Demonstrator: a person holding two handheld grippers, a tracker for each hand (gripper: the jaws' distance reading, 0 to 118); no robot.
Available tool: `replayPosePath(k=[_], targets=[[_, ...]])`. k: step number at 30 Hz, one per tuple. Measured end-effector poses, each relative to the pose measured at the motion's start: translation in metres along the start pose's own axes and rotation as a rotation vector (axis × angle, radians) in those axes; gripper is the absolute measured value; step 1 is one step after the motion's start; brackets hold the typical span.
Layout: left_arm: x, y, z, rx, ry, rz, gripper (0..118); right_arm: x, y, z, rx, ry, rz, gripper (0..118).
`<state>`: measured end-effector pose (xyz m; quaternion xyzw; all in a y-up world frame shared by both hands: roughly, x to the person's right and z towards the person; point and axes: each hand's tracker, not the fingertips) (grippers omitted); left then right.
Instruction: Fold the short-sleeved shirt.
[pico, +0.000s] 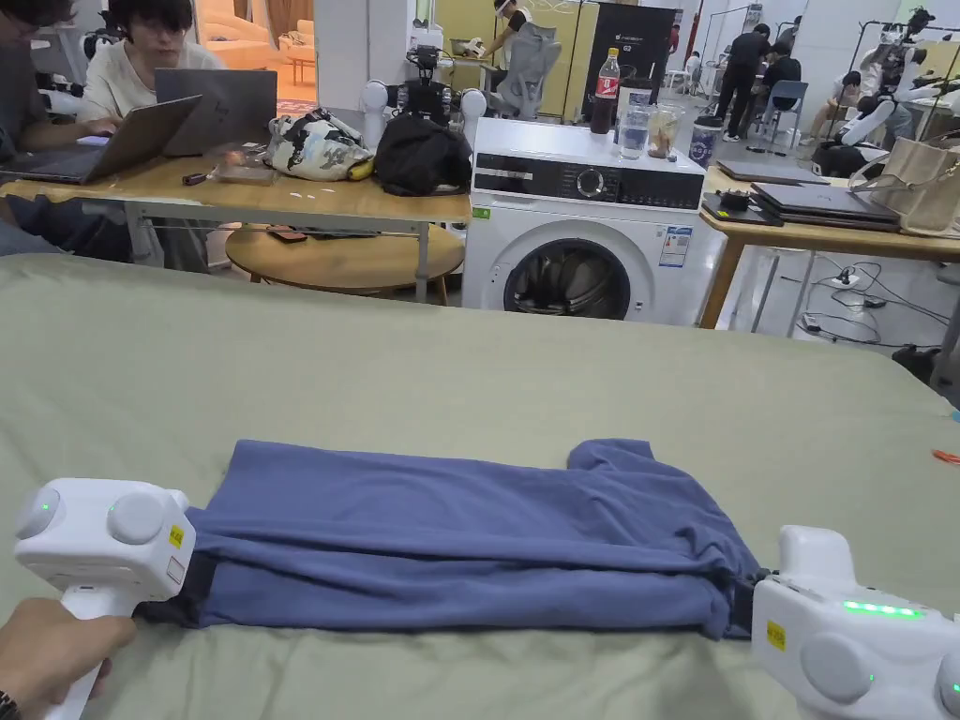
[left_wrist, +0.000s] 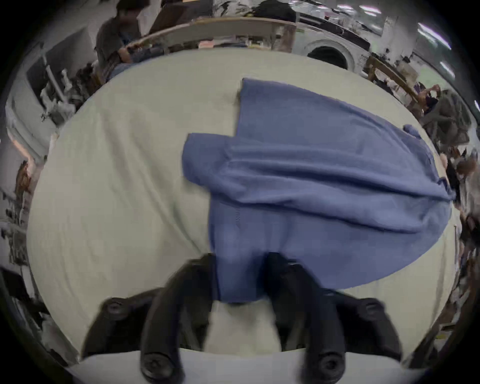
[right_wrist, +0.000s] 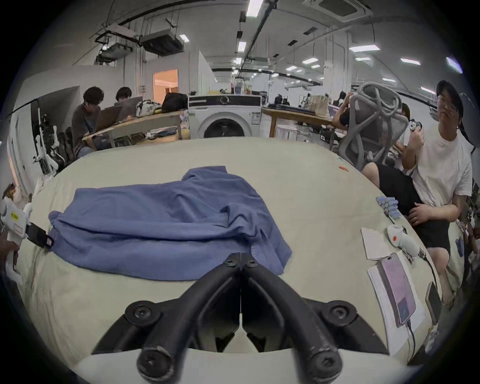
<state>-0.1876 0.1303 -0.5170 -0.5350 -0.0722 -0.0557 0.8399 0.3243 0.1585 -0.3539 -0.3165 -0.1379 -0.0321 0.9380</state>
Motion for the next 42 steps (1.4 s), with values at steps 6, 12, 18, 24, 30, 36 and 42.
replayPosePath(k=[6, 12, 18, 24, 30, 36, 42], targets=[[-0.004, -0.016, 0.014, 0.038, -0.054, 0.031, 2, 0.026, 0.035, -0.033, -0.094, 0.005, -0.012, 53], [-0.011, -0.020, 0.018, 0.053, -0.077, 0.053, 2, 0.024, 0.040, -0.080, -0.320, 0.023, 0.077, 55], [-0.011, -0.021, 0.019, 0.052, -0.082, 0.059, 2, 0.027, 0.007, -0.091, -0.356, 0.038, 0.090, 46], [-0.002, -0.023, 0.017, 0.066, -0.048, 0.025, 2, 0.006, 0.002, -0.090, -0.345, 0.033, 0.128, 0], [-0.011, -0.030, 0.037, 0.142, -0.075, 0.043, 2, 0.017, 0.006, -0.059, -0.269, 0.054, 0.101, 0], [-0.025, -0.041, 0.074, 0.217, -0.138, 0.075, 2, 0.035, 0.013, 0.007, -0.179, 0.061, 0.069, 0], [-0.043, -0.079, 0.088, 0.216, -0.154, 0.099, 2, 0.039, -0.009, 0.055, -0.210, 0.046, 0.101, 0]])
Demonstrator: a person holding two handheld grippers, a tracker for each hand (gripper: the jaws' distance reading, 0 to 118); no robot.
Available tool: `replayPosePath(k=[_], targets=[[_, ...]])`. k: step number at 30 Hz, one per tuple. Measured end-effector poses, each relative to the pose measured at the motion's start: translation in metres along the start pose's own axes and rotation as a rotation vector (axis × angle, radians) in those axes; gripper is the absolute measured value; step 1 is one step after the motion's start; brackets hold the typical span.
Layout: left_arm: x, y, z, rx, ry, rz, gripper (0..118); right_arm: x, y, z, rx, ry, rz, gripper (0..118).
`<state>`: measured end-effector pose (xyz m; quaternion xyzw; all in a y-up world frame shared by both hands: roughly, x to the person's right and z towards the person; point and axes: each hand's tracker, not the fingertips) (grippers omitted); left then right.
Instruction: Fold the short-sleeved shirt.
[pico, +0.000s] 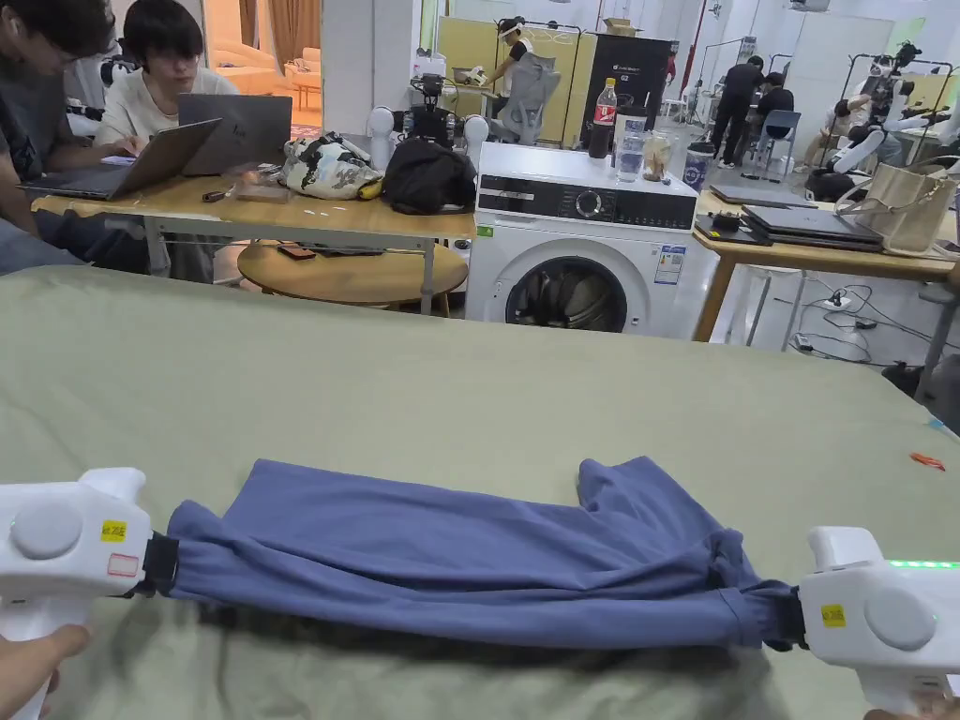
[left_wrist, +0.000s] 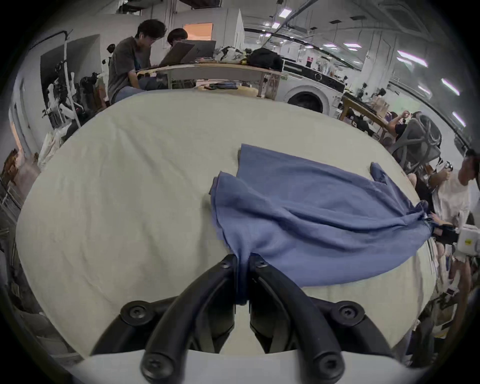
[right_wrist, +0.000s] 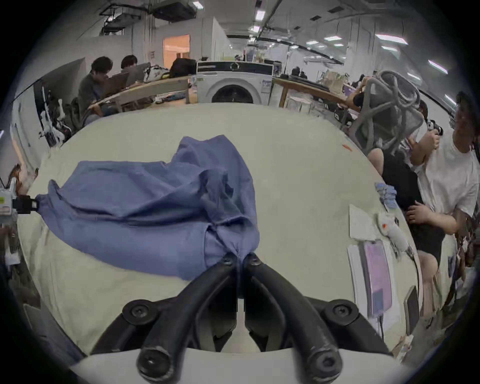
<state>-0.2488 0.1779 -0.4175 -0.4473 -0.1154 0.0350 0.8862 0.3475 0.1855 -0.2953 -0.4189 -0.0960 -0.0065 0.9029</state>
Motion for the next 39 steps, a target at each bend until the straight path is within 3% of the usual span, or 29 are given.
replayPosePath(k=[2, 7, 17, 19, 21, 22, 26, 29, 30, 31, 32, 33, 34, 39], targets=[[-0.005, -0.016, 0.003, -0.013, -0.004, 0.000, 2, -0.005, -0.018, 0.007, -0.054, -0.006, 0.045, 0], [-0.011, -0.048, -0.006, -0.067, -0.007, 0.006, 2, -0.019, -0.058, -0.005, -0.120, -0.034, 0.061, 0], [-0.004, -0.056, -0.019, -0.072, 0.019, -0.018, 2, -0.027, -0.072, -0.039, -0.140, -0.078, 0.054, 1], [0.001, -0.053, -0.013, -0.059, 0.032, -0.026, 13, -0.029, -0.064, -0.030, -0.124, -0.070, 0.029, 19], [0.008, -0.050, -0.004, 0.007, 0.075, -0.047, 31, -0.034, -0.054, -0.016, -0.047, -0.107, 0.008, 51], [0.010, -0.047, 0.001, 0.047, 0.062, -0.052, 33, -0.038, -0.049, -0.007, 0.007, -0.108, 0.003, 54], [0.027, -0.039, 0.022, 0.219, 0.010, -0.042, 35, -0.059, -0.029, 0.021, 0.157, -0.032, -0.062, 54], [0.044, -0.037, 0.032, 0.343, 0.008, -0.070, 35, -0.076, -0.022, 0.025, 0.308, -0.012, -0.069, 52], [0.049, -0.038, 0.035, 0.385, 0.010, -0.078, 35, -0.085, -0.020, 0.027, 0.349, -0.022, -0.067, 39], [0.056, -0.040, 0.038, 0.435, 0.011, -0.089, 32, -0.096, -0.020, 0.030, 0.399, -0.020, -0.062, 18], [0.061, -0.040, 0.040, 0.465, 0.008, -0.100, 22, -0.103, -0.019, 0.031, 0.431, -0.010, -0.066, 0], [0.066, -0.040, 0.041, 0.483, 0.001, -0.119, 4, -0.109, -0.018, 0.031, 0.449, -0.006, -0.064, 0], [0.070, -0.039, 0.040, 0.478, 0.013, -0.131, 0, -0.116, -0.016, 0.031, 0.472, -0.012, -0.075, 0], [0.077, -0.023, 0.031, 0.446, 0.009, -0.148, 0, -0.147, -0.003, 0.027, 0.466, 0.012, -0.047, 0]])
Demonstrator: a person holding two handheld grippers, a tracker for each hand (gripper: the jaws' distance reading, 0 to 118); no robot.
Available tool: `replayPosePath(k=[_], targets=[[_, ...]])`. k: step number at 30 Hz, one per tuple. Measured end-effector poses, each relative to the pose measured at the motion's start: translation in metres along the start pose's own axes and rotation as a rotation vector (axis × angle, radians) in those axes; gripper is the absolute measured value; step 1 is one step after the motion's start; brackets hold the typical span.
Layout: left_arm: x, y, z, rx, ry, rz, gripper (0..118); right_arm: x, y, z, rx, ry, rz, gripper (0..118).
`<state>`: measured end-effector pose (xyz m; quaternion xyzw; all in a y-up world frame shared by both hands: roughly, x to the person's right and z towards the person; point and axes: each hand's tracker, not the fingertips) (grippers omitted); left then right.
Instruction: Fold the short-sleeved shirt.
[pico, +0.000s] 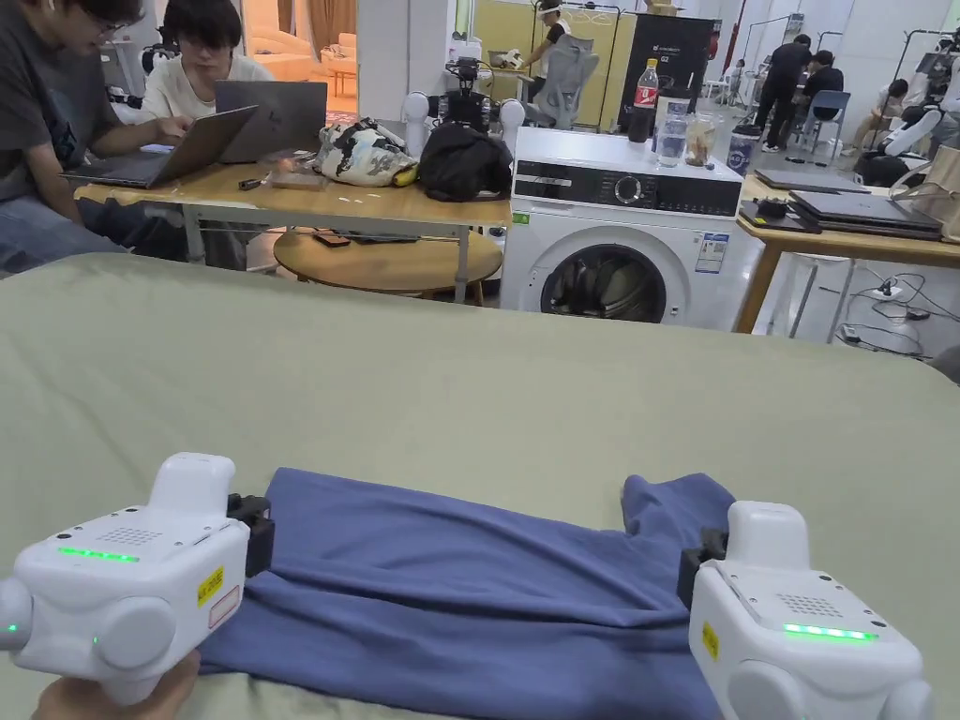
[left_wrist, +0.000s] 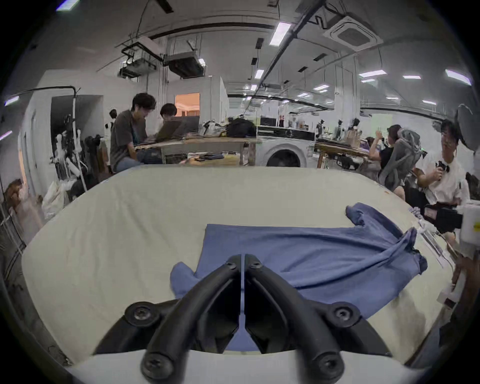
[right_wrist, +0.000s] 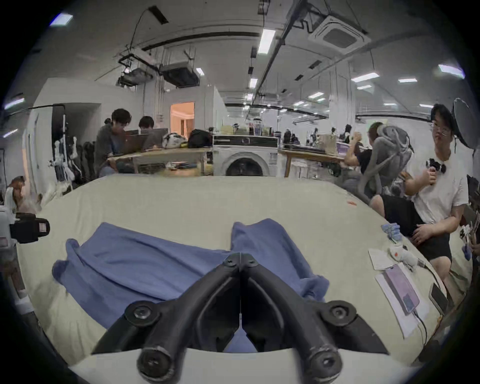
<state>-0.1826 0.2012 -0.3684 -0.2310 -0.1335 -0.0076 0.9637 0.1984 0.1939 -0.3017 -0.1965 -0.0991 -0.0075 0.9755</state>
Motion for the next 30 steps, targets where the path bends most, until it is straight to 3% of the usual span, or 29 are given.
replayPosePath(k=[11, 12, 15, 19, 26, 27, 29, 30], targets=[[-0.062, 0.063, -0.146, -0.354, 0.018, 0.039, 0, -0.011, -0.002, -0.048, -0.098, 0.032, -0.005, 0], [-0.067, 0.067, -0.165, -0.395, 0.019, 0.042, 5, -0.009, -0.003, -0.054, -0.113, 0.031, -0.011, 0], [-0.073, 0.072, -0.199, -0.497, 0.008, 0.042, 41, -0.005, -0.005, -0.066, -0.145, 0.027, -0.009, 0], [-0.078, 0.072, -0.233, -0.541, 0.047, 0.056, 52, 0.005, -0.010, -0.082, -0.181, 0.012, 0.001, 0], [-0.058, 0.055, -0.262, -0.615, 0.106, -0.024, 51, 0.025, -0.018, -0.096, -0.233, -0.005, -0.017, 0], [-0.054, 0.058, -0.262, -0.591, 0.109, -0.045, 40, 0.029, -0.017, -0.097, -0.242, -0.004, -0.024, 0], [-0.042, 0.055, -0.257, -0.580, 0.098, -0.072, 6, 0.034, -0.016, -0.100, -0.256, 0.002, -0.043, 0], [-0.036, 0.053, -0.255, -0.578, 0.060, -0.095, 0, 0.036, -0.014, -0.103, -0.263, -0.005, -0.045, 0]])
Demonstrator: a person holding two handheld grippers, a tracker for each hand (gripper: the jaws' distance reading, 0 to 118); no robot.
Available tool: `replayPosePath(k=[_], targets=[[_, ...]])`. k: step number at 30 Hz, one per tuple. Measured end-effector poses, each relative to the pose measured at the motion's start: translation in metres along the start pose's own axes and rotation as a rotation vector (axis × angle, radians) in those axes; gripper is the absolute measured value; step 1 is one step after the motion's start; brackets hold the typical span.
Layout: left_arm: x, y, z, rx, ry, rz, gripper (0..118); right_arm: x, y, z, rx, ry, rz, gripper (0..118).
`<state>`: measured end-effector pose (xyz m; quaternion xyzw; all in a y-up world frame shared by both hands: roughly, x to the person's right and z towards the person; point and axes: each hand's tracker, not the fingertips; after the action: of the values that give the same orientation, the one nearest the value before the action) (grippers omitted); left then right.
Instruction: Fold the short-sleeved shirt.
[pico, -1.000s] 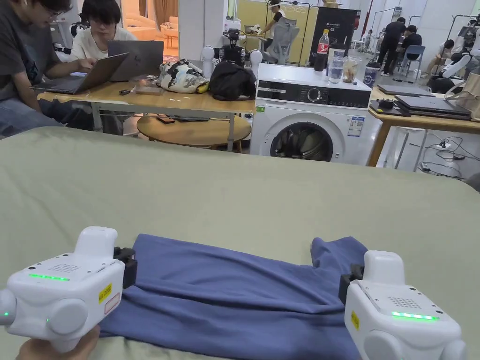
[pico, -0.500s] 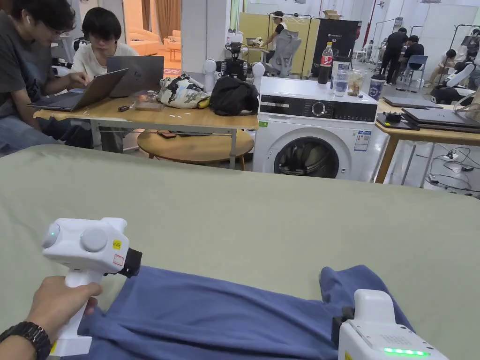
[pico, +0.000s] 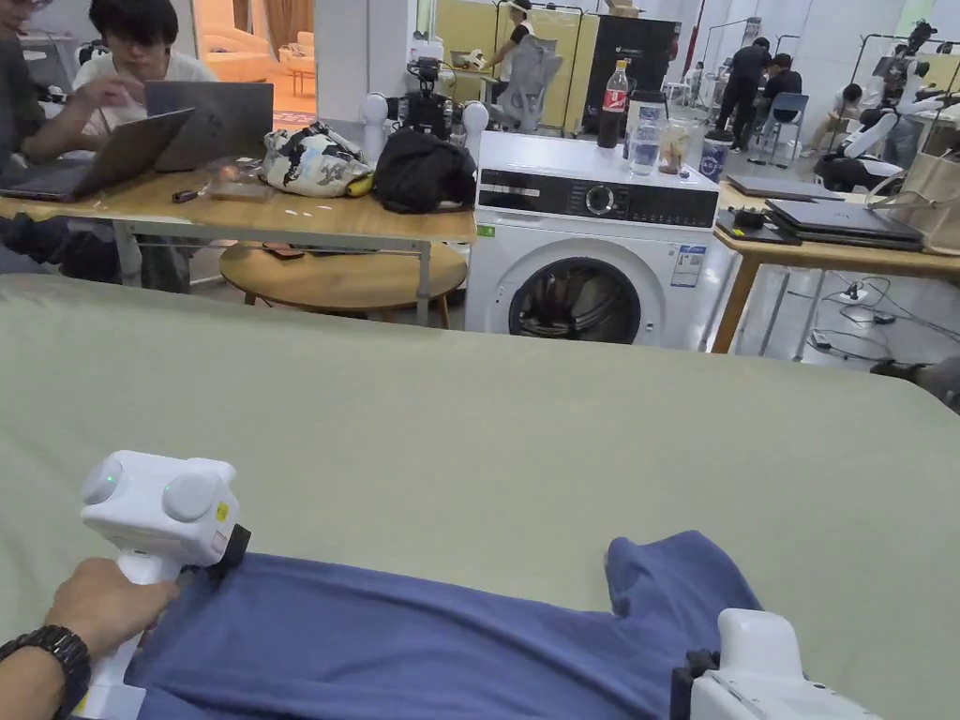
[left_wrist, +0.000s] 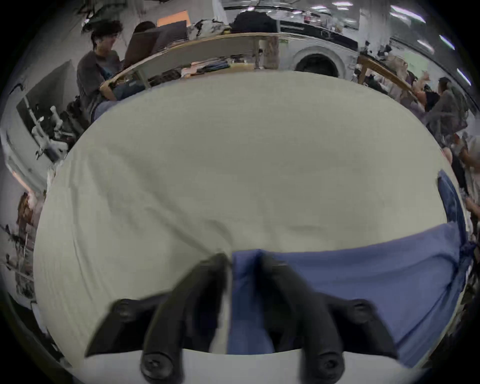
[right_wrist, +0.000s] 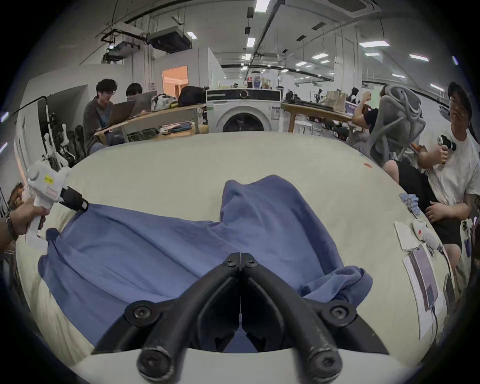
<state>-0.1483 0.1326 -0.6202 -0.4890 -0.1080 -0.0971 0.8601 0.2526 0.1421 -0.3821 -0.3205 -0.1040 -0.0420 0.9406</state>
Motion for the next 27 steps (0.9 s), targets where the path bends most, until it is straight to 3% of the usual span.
replayPosePath(k=[3, 7, 10, 11, 13, 15, 20, 24, 26, 27], targets=[[0.009, 0.002, 0.003, 0.007, 0.057, -0.066, 0, 0.009, 0.012, -0.007, -0.017, -0.009, -0.009, 0], [-0.006, 0.001, 0.022, 0.093, -0.023, 0.037, 0, 0.020, 0.045, -0.021, -0.050, -0.031, 0.021, 0], [-0.013, -0.004, 0.038, 0.148, -0.034, 0.041, 0, 0.033, 0.074, -0.050, -0.115, -0.063, 0.056, 2], [-0.014, -0.007, 0.043, 0.154, -0.036, 0.042, 0, 0.036, 0.082, -0.058, -0.134, -0.053, 0.056, 8], [-0.018, -0.011, 0.049, 0.185, -0.057, 0.063, 0, 0.046, 0.096, -0.085, -0.180, -0.068, 0.057, 36], [-0.021, -0.016, 0.056, 0.204, -0.058, 0.070, 0, 0.055, 0.106, -0.112, -0.272, -0.080, 0.095, 51], [-0.026, -0.027, 0.061, 0.235, -0.072, 0.101, 0, 0.069, 0.106, -0.155, -0.383, -0.087, 0.111, 54], [-0.031, -0.030, 0.057, 0.234, -0.067, 0.099, 0, 0.086, 0.099, -0.173, -0.430, -0.038, 0.039, 55], [-0.028, -0.034, 0.059, 0.231, -0.067, 0.097, 0, 0.088, 0.102, -0.170, -0.432, -0.037, 0.014, 50], [-0.028, -0.034, 0.058, 0.227, -0.065, 0.095, 0, 0.087, 0.100, -0.166, -0.427, -0.037, 0.019, 39]])
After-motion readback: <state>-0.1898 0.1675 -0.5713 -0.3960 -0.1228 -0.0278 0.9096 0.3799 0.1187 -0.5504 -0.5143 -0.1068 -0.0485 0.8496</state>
